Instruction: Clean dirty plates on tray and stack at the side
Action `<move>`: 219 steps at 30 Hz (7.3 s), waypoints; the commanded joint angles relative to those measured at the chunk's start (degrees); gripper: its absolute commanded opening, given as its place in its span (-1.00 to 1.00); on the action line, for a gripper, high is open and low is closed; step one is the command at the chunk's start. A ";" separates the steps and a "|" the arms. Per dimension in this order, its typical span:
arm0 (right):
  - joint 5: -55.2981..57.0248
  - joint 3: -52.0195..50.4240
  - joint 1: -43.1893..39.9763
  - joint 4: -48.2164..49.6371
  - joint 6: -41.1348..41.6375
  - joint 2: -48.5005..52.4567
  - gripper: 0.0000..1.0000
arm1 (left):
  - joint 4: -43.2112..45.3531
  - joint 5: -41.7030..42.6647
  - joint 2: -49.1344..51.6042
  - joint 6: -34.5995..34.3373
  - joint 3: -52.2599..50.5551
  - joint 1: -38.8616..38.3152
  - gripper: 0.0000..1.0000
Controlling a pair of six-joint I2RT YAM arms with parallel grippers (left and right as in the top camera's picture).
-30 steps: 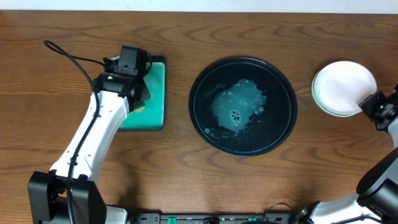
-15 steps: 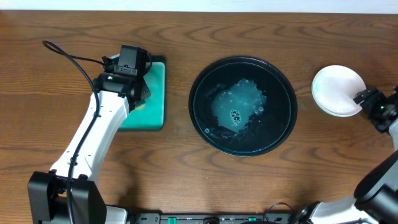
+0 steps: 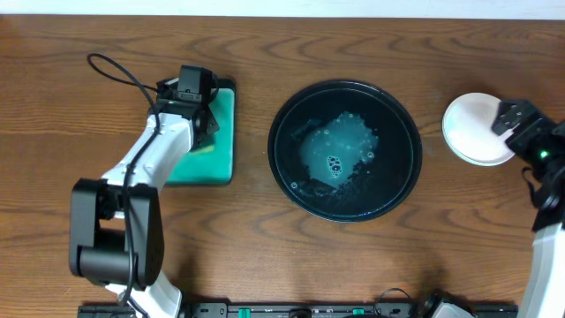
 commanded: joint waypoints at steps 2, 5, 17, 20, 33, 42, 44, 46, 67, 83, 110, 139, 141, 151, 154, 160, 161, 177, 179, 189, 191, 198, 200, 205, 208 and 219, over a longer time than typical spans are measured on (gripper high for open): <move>0.28 0.35 5.44 -3.32 -2.64 -5.66 0.99 | 1.38 0.33 0.76 -0.31 -0.55 0.24 -0.02; 0.37 0.35 7.74 -5.14 -2.69 -8.39 0.99 | 1.53 0.33 0.66 -0.28 -0.50 0.24 0.29; 0.37 0.35 11.74 -24.94 -7.28 -21.44 0.98 | -9.73 0.35 -14.97 -0.37 0.70 0.24 0.47; 0.37 0.33 11.74 -29.92 -8.26 -24.63 0.99 | -13.97 0.31 -18.88 -0.35 0.70 0.24 0.60; 0.37 0.33 11.74 -36.24 -8.00 -26.27 0.98 | -15.65 0.31 -21.42 -0.35 0.70 0.24 0.61; 1.92 0.33 11.74 -36.98 -8.74 -26.27 0.99 | -15.65 0.33 -21.42 -0.35 0.70 0.24 0.62; 2.69 0.33 11.85 -36.94 -8.83 -26.34 0.99 | -15.67 0.31 -21.42 -0.35 0.70 0.24 0.62; 1.95 0.24 12.70 -36.87 -8.11 -26.97 0.99 | -15.65 0.33 -21.42 -0.35 0.70 0.24 0.63; 5.31 -30.60 29.07 2.38 -6.03 -55.98 0.98 | -15.65 0.33 -21.42 -0.35 0.70 0.24 0.64; 16.17 -55.21 30.27 34.42 -6.05 -63.14 0.99 | -15.65 0.33 -21.42 -0.35 0.70 0.24 0.64; 20.68 -62.34 30.23 29.55 -11.65 -63.17 0.98 | -15.67 0.31 -21.42 -0.35 0.70 0.24 0.64; 20.68 -62.34 30.21 29.55 -11.65 -63.14 0.99 | -15.67 0.31 -21.42 -0.35 0.70 0.24 0.65; 20.68 -62.34 30.21 29.55 -11.65 -63.14 0.99 | -15.65 0.28 -21.42 -0.33 0.70 0.24 0.64; 20.68 -62.34 30.21 29.55 -11.65 -63.14 0.99 | -18.97 0.33 -26.56 1.55 -2.38 0.24 0.64; 20.68 -62.34 30.21 29.55 -11.65 -63.14 0.99 | -14.88 0.33 -31.85 7.52 -7.50 0.24 0.64; 20.68 -62.34 30.21 29.55 -11.65 -63.14 0.99 | -0.61 5.35 -46.03 19.61 -22.88 0.26 0.64; 20.68 -62.34 30.21 29.55 -11.65 -63.14 0.98 | 1.75 6.34 -48.59 21.05 -25.53 0.26 0.64; 20.68 -62.34 30.21 29.55 -11.65 -63.14 0.98 | 8.92 7.76 -90.51 21.86 -50.47 5.49 0.65; 20.68 -62.34 30.21 29.55 -11.65 -63.14 0.98 | 9.75 7.58 -93.26 22.49 -52.13 5.51 0.64; 20.68 -62.34 30.21 29.55 -11.65 -63.12 0.99 | 19.10 7.67 -99.56 22.56 -62.55 6.36 0.64; 20.68 -62.34 30.21 29.55 -11.65 -63.12 0.99 | 21.64 7.85 -100.48 22.40 -64.28 6.36 0.64; 20.68 -62.31 30.21 29.55 -11.65 -63.12 0.98 | 23.47 7.85 -104.15 22.45 -67.47 6.36 0.64; 20.68 -62.34 30.21 29.55 -11.65 -63.12 0.99 | 24.74 7.87 -104.06 22.45 -68.48 6.36 0.64; 20.68 -62.34 30.21 29.55 -11.65 -63.12 0.99 | 24.70 8.04 -104.06 22.80 -68.81 6.36 0.64; 20.68 -62.34 30.21 29.55 -11.65 -63.12 0.99 | 24.65 8.24 -104.06 23.69 -68.81 6.36 0.64; 20.68 -62.34 30.21 29.55 -11.65 -63.12 0.99 | 24.28 9.16 -104.06 26.49 -68.81 6.36 0.64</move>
